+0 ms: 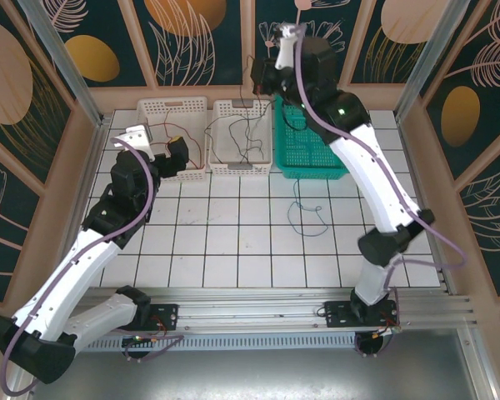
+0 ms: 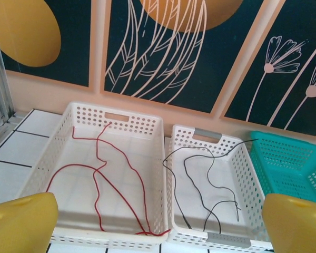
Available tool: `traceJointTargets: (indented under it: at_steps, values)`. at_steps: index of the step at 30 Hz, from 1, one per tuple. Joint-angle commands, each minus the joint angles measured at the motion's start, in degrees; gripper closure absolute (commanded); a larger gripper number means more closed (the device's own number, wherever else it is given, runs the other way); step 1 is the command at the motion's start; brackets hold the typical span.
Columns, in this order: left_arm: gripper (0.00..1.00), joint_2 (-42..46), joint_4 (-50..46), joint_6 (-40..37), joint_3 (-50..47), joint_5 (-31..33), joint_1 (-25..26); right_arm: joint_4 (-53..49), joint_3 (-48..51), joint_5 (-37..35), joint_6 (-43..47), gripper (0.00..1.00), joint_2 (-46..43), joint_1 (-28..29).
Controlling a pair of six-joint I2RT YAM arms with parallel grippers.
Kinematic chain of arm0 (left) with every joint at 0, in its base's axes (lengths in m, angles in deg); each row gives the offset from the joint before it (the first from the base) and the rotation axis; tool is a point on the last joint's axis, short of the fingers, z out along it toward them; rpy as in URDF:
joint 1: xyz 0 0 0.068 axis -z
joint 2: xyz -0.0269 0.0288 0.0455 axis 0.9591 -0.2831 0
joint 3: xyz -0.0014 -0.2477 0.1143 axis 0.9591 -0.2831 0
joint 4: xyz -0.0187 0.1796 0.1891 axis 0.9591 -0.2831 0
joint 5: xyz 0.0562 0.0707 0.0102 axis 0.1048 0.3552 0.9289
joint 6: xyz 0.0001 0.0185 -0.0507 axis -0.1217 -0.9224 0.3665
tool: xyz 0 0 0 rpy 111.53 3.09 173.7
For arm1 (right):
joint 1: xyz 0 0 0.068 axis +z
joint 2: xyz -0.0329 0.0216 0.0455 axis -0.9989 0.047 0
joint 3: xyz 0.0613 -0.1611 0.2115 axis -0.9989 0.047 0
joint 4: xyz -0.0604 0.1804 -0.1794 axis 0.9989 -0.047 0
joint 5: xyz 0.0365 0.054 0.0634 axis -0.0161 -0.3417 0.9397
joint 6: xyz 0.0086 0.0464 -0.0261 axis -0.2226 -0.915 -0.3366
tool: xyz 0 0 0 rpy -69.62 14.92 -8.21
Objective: Untangle the cables
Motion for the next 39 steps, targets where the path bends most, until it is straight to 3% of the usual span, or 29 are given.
traceJointTargets:
  at_steps: [1, 6, 11, 15, 23, 26, 29, 33, 39]
  values:
    - [0.02, 0.37, 3.02, -1.49, -1.08, 2.28, -0.26, -6.2, -11.57, 1.15, 3.3, 1.0, 8.11, -1.71]
    - [0.02, -0.48, 3.28, -2.0, -1.54, 2.33, -0.31, -2.98, -15.15, 3.59, 1.8, 1.0, 15.94, -6.09]
    - [0.02, -0.77, 3.44, -2.54, -1.64, 2.96, -0.29, 1.32, -13.54, 15.07, 0.1, 1.0, 24.66, -9.15]
    - [0.02, -1.15, 3.69, -2.51, -1.9, 2.44, -0.27, 1.3, -15.3, 20.29, 0.19, 1.0, 33.14, -8.98]
    - [0.02, -2.63, 3.67, -2.51, -1.91, 1.05, -0.28, -1.47, -11.36, 18.43, -0.26, 0.98, 41.72, -8.57]
    - [0.02, -3.12, 3.62, -2.5, -1.89, 0.82, -0.34, -3.3, -10.34, 16.87, 2.42, 0.82, 41.6, -7.0]
    - [0.02, -3.4, 3.56, -2.39, -1.74, 0.54, -0.28, -3.39, -7.14, 11.23, 6.09, 0.76, 38.95, -4.58]
    - [0.01, -3.56, 3.54, -2.62, -1.81, 0.67, -0.27, -0.87, -2.05, 8.14, 6.42, 0.69, 34.98, -0.98]
    - [0.01, -4.11, 3.37, -2.62, -1.67, 0.26, -0.27, 2.34, 3.25, 9.49, 4.06, 0.67, 31.91, 0.08]
